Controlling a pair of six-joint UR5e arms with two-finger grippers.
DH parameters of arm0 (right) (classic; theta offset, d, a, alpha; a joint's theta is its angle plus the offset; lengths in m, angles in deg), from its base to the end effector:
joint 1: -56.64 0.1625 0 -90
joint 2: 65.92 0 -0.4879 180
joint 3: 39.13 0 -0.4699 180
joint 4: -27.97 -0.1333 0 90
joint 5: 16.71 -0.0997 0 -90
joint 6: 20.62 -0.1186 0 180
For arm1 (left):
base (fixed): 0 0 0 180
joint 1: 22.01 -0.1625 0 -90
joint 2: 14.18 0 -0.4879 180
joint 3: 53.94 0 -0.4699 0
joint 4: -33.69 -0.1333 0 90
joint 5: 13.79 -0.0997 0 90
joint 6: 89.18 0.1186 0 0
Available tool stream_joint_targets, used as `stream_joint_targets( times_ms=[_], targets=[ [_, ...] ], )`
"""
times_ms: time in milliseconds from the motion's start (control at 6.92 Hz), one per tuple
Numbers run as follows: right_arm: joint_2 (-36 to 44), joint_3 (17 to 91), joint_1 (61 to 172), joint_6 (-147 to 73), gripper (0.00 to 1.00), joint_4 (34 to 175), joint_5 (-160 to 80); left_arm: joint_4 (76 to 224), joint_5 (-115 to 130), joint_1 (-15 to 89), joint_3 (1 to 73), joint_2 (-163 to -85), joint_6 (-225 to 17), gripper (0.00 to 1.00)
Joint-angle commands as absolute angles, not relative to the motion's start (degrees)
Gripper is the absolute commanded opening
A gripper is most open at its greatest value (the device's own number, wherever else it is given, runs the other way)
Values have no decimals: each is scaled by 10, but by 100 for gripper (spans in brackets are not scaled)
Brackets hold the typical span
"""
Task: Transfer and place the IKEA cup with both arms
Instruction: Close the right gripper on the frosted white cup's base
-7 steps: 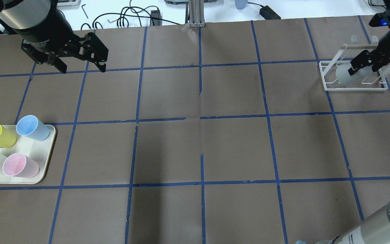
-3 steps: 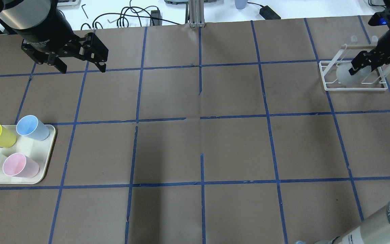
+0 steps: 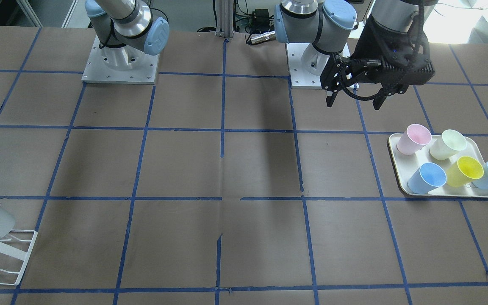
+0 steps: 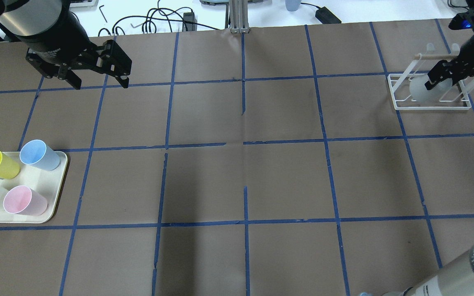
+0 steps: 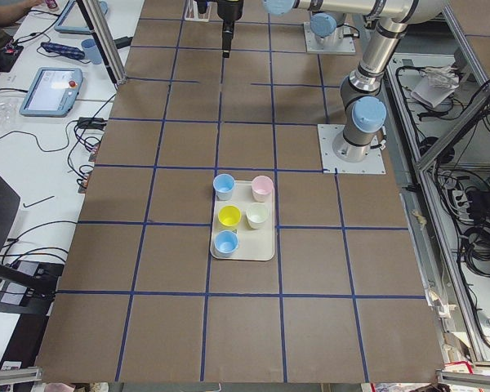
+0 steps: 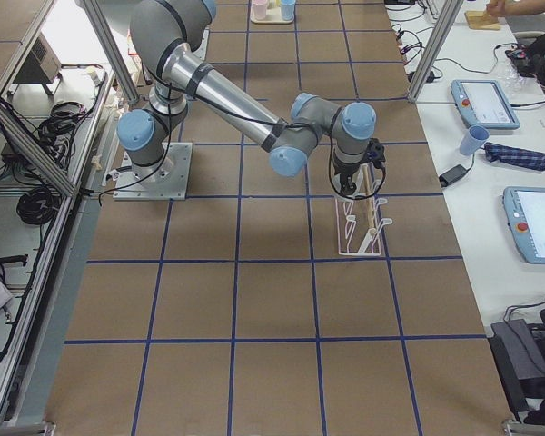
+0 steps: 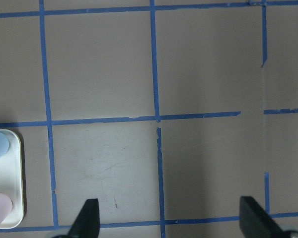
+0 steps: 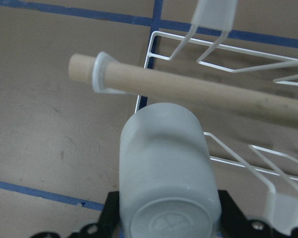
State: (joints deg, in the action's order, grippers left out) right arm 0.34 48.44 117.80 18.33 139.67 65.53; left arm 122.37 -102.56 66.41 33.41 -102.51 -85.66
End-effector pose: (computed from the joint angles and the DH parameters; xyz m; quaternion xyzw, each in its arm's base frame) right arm -0.2236 -0.7156 0.3215 -0.0881 0.9938 -0.0406 0.0543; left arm -0.1202 -0.5687 0.5774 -0.0174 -0.9986 0.0496 0.0085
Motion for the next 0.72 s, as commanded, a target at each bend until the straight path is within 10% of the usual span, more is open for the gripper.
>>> stream_joint_targets(
  times_ms=[0, 578],
  targets=[
    [11, 482, 1178, 185, 46, 1390, 657, 1223, -1025, 663, 332, -1025, -857, 100],
    [102, 474, 1175, 184, 46, 1268, 681, 1223, -1024, 662, 330, -1026, -857, 100]
  ],
)
